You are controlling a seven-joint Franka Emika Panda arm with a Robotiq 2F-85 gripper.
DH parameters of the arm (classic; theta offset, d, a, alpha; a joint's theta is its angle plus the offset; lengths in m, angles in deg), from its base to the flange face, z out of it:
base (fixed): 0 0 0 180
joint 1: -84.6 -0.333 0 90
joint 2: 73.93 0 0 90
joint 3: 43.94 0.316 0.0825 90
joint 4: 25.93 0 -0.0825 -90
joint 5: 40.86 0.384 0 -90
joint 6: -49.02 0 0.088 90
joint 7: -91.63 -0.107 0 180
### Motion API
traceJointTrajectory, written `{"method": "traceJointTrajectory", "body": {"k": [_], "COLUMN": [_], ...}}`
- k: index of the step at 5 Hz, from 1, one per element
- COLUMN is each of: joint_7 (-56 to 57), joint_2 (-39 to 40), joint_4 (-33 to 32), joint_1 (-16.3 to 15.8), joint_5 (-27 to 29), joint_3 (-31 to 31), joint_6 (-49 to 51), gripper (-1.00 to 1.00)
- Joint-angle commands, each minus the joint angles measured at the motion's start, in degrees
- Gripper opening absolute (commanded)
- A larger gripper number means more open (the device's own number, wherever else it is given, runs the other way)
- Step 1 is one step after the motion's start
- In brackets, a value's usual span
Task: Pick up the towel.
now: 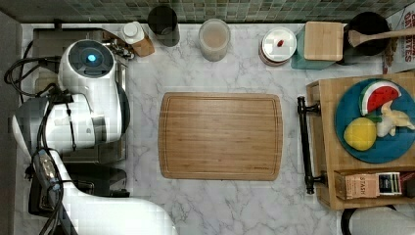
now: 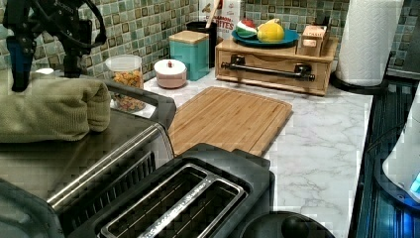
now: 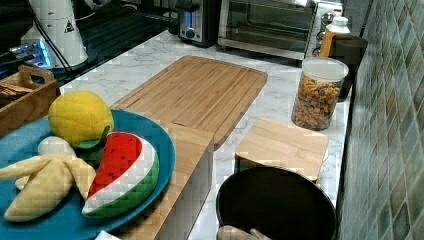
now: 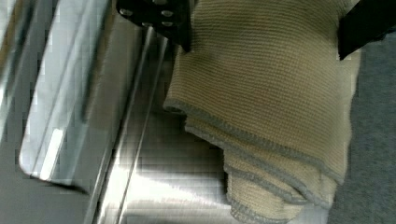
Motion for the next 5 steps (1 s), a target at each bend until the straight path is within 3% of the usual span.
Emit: {"method": "traceJointTrajectory", "body": {"k": [1,3,5], "joint_7": [-7.94,-9.89,-14.41], "joint_2": [4.84,4.71,-8.77], "joint_4": [16.63,16.96,0.59], "joint_1": [-6.21,-6.60,-1.35], "joint_5": [-6.32,-7.94,-4.72], "joint_3": [1.20,-0.09,-5.22], "joint_6": [6.99,7.53,-4.08], "gripper": [-1.00,-1.00,-1.00]}}
